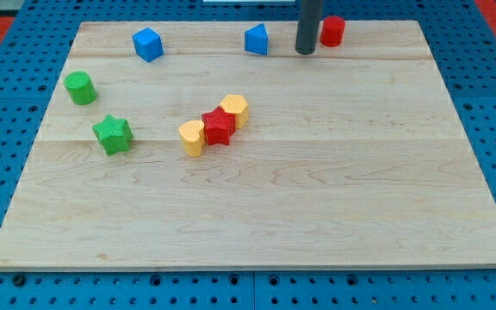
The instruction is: Push the blue triangle to the top center of the board
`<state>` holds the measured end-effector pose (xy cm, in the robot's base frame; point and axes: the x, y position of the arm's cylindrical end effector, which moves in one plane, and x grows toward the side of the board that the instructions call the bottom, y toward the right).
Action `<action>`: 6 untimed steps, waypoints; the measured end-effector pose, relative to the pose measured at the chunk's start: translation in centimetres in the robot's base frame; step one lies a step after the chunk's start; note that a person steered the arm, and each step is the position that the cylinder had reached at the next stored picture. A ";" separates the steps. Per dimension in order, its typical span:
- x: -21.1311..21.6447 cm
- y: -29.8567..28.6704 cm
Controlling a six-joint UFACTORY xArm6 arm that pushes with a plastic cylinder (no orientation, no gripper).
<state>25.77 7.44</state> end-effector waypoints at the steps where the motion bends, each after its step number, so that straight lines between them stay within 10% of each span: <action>1: -0.5 -2.4; 6: -1.6 -7.4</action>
